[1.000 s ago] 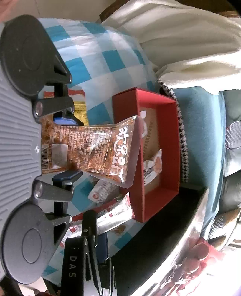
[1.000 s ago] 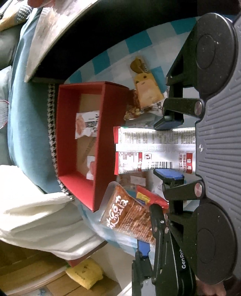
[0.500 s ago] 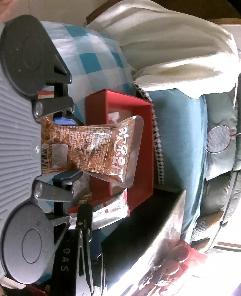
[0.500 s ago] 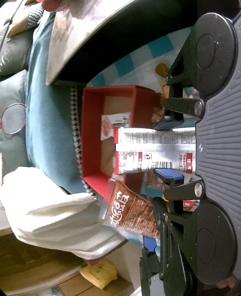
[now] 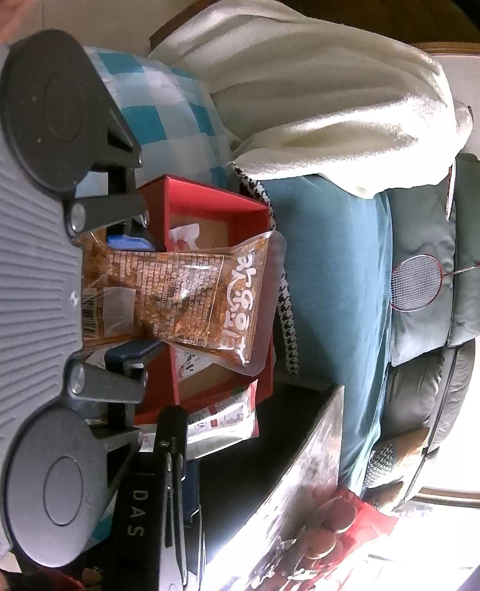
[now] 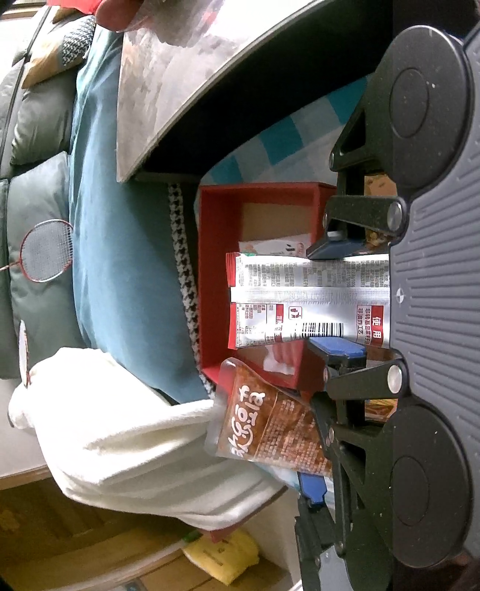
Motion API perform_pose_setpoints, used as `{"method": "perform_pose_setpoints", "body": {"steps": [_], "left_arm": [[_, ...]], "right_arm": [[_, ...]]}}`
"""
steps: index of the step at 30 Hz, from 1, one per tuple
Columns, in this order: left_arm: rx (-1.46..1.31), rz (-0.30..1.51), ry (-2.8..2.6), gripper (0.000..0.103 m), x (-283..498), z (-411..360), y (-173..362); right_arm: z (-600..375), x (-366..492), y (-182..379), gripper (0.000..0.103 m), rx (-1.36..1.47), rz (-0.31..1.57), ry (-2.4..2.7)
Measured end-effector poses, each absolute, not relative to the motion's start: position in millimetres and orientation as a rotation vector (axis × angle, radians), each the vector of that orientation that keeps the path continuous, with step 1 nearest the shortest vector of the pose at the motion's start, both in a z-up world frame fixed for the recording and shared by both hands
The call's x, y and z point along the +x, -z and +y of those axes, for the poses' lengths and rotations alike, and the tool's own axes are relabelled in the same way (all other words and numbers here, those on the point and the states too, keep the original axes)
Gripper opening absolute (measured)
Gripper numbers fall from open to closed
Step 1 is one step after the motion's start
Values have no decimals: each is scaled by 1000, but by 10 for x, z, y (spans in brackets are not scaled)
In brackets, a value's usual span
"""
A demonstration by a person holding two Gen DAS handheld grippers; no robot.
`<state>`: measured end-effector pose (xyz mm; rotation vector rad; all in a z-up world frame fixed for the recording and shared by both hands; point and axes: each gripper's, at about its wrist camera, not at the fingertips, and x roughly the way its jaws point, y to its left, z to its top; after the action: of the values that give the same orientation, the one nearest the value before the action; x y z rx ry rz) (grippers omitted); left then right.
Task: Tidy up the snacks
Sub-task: 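Carry the brown bag and strip packet over the red box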
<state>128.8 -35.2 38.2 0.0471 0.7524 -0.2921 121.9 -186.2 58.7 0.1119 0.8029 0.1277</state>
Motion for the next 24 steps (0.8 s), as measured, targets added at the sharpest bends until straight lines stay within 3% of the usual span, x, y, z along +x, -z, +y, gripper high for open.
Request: {"method": "perform_pose_setpoints", "body": {"steps": [24], "left_arm": [[29,701,247,40,1905,-554,-427]], "right_arm": [[-2063,1782,-614,52,145,752,-72]]}}
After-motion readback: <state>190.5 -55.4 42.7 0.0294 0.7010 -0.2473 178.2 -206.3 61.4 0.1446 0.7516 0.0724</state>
